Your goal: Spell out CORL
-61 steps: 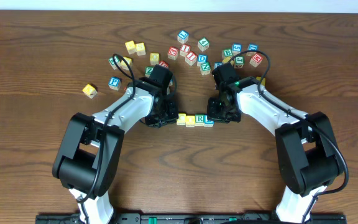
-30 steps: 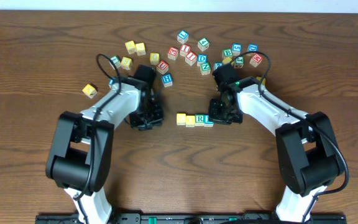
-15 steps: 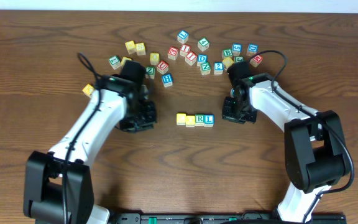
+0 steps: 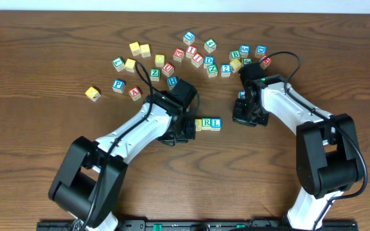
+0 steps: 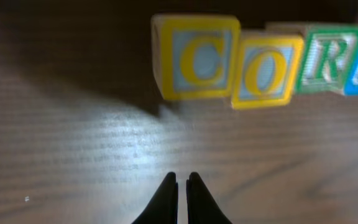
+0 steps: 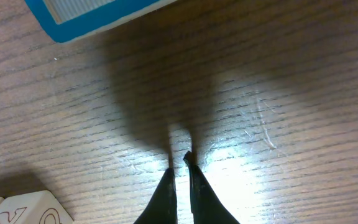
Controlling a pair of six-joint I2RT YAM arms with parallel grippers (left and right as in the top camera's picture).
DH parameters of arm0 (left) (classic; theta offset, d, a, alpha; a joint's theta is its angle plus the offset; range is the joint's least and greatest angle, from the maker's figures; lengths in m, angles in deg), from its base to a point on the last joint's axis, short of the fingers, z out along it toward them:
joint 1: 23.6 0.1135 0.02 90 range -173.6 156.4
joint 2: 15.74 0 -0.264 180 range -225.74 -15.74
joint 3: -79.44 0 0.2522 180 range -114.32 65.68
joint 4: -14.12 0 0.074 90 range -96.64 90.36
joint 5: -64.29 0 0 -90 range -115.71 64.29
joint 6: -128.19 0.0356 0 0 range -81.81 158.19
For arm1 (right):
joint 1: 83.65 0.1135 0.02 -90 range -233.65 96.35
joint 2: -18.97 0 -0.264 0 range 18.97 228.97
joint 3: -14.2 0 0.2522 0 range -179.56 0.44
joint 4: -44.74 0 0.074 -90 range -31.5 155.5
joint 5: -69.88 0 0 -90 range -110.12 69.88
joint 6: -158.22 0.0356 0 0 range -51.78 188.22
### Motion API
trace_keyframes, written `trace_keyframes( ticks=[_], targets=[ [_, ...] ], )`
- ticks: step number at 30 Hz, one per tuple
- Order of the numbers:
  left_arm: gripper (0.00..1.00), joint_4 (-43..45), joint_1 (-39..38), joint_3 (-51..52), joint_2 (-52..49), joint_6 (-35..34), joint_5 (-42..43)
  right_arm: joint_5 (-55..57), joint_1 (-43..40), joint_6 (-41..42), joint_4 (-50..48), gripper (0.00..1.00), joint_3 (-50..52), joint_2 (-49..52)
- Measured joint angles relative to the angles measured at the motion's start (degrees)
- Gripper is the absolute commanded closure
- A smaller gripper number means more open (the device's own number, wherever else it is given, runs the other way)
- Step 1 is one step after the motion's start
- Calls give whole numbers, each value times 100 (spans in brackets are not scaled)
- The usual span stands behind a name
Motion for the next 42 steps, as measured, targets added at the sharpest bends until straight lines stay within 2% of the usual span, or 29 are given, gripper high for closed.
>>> trace_keyframes(
  ticks=[8,27,42],
  targets=[
    [92,105,-39,2,-369,-177,33,2,0,0,-11,94,0,0],
    [92,831,-275,2,-380,-236,122,2,0,0,-114,91,0,0],
    [92,866,-306,2,-380,-236,122,2,0,0,-107,92,0,0]
  ],
)
